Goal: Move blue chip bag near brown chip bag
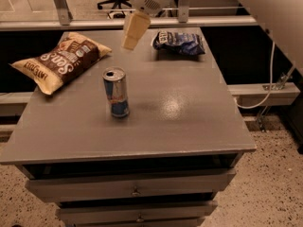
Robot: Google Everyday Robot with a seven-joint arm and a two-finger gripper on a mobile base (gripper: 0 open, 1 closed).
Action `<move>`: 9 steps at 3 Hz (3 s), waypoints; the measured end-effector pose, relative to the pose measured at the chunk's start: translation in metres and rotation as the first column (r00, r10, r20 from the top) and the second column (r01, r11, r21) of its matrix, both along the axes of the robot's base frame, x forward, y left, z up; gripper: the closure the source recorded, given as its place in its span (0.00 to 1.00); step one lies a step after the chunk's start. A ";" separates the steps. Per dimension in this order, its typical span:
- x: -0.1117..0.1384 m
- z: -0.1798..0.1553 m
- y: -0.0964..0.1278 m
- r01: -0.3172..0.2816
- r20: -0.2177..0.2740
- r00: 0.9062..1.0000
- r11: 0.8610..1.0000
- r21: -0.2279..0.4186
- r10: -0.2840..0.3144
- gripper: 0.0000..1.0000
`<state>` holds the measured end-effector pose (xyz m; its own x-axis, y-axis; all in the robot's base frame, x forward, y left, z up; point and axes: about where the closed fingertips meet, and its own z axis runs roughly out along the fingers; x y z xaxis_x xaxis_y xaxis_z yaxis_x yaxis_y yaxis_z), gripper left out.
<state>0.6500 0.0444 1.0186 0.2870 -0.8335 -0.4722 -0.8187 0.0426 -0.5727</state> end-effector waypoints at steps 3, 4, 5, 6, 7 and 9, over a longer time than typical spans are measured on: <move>0.054 -0.021 -0.007 0.017 0.066 0.998 1.000 0.012 -0.017 0.00; 0.087 -0.063 -0.061 0.136 0.006 0.991 0.990 0.025 -0.137 0.00; 0.112 -0.098 -0.096 0.240 -0.054 0.970 0.970 0.039 -0.238 0.00; 0.132 -0.130 -0.116 0.349 -0.130 0.932 0.934 0.071 -0.339 0.00; 0.140 -0.148 -0.124 0.413 -0.178 0.902 0.907 0.081 -0.394 0.00; 0.155 -0.143 -0.131 0.460 -0.163 0.883 0.880 0.118 -0.440 0.48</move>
Offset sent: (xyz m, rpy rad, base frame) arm 0.0292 0.0211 0.0033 0.0209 -0.0681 0.0270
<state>0.8052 -0.0863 0.8755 -0.1735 -0.7748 -0.6080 -0.7559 0.5005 -0.4221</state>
